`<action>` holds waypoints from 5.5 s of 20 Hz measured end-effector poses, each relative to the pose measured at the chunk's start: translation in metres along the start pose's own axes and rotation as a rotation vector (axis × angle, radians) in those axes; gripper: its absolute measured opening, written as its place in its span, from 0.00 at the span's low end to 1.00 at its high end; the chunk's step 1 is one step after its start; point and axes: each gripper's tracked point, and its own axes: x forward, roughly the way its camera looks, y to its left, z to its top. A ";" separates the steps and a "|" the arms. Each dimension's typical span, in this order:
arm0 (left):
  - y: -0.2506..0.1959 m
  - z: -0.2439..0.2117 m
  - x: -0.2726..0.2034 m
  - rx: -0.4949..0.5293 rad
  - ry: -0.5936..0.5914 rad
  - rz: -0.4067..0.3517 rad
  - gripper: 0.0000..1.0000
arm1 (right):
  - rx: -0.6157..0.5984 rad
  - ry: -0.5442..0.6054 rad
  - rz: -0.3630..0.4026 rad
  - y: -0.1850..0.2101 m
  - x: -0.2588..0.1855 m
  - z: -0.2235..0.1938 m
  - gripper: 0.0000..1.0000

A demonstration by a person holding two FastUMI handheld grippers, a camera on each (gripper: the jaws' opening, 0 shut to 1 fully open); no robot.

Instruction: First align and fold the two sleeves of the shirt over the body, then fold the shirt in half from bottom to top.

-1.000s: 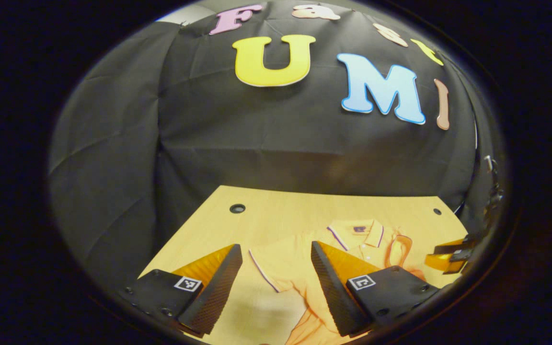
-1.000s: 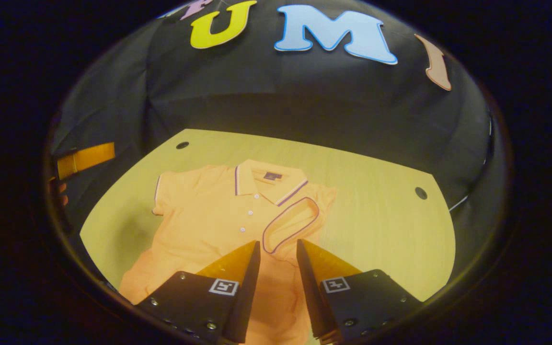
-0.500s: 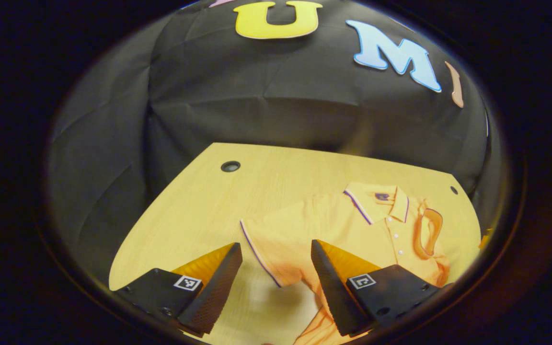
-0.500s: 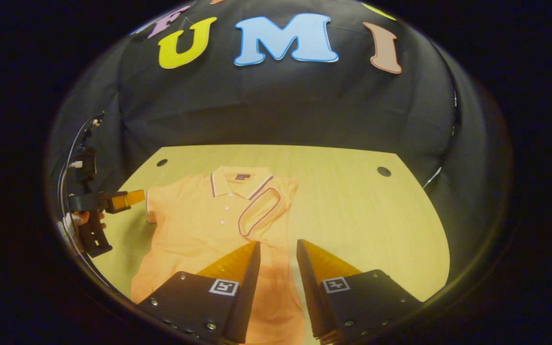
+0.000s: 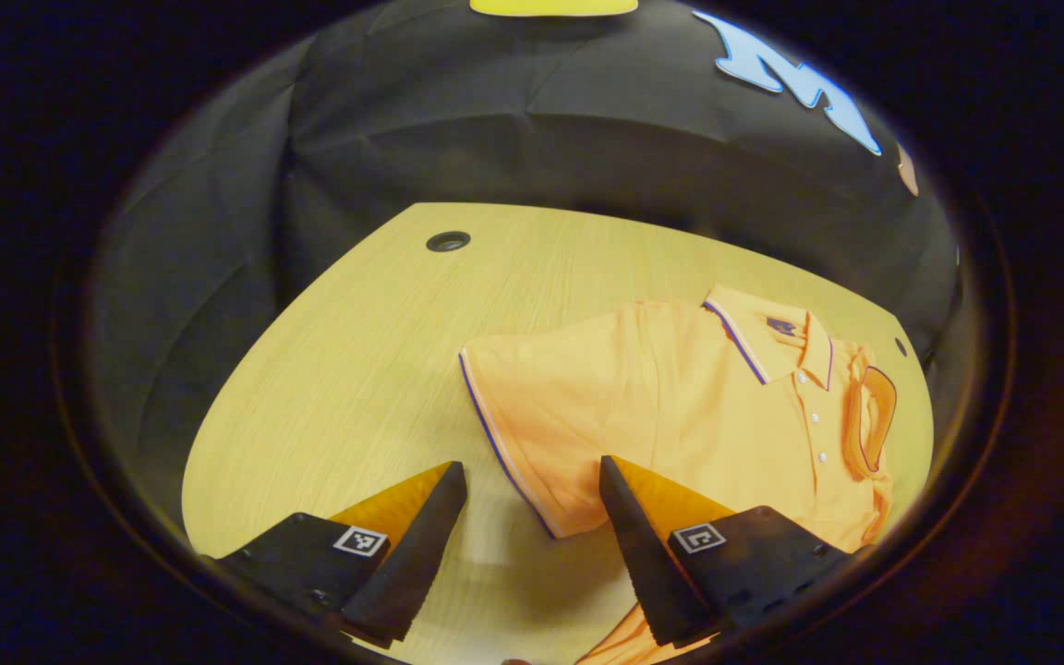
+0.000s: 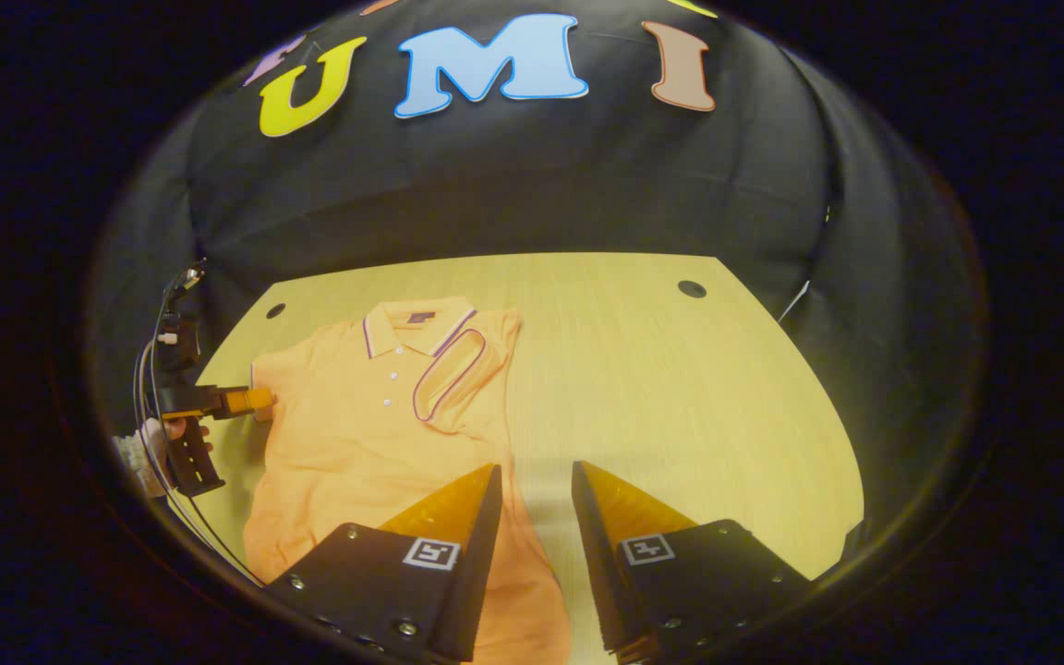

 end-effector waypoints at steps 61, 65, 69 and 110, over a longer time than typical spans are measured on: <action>-0.168 -0.035 -0.082 0.489 -0.023 -0.242 0.57 | 0.123 0.012 0.012 -0.041 -0.040 -0.061 0.49; -0.119 -0.066 -0.105 0.440 0.010 -0.206 0.57 | 0.057 0.047 0.060 -0.028 -0.035 -0.073 0.49; -0.081 -0.100 -0.127 0.381 0.054 -0.183 0.70 | 0.010 0.101 0.104 -0.018 -0.031 -0.089 0.49; -0.025 -0.265 -0.210 0.494 0.584 -0.173 0.58 | -0.346 0.714 0.131 -0.002 -0.053 -0.230 0.65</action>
